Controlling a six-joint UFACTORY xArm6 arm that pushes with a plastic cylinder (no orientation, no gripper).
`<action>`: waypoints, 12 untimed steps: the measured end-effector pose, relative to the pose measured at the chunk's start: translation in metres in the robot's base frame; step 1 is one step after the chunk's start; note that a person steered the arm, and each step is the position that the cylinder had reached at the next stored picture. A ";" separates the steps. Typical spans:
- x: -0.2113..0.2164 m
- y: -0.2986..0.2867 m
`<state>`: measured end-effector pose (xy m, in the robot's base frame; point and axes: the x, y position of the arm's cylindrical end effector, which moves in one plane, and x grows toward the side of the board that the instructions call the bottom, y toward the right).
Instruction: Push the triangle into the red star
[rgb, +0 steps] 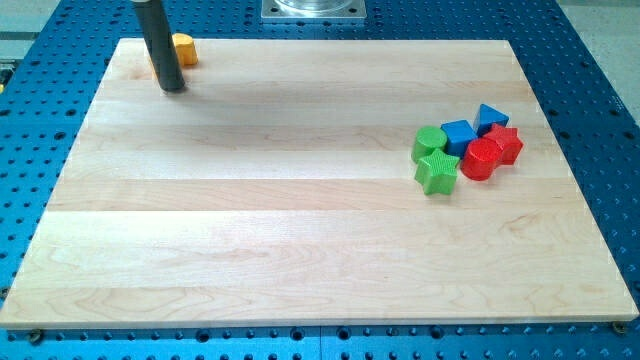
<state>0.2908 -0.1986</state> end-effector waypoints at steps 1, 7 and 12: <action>0.000 0.000; 0.030 0.169; 0.043 0.390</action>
<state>0.3339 0.1918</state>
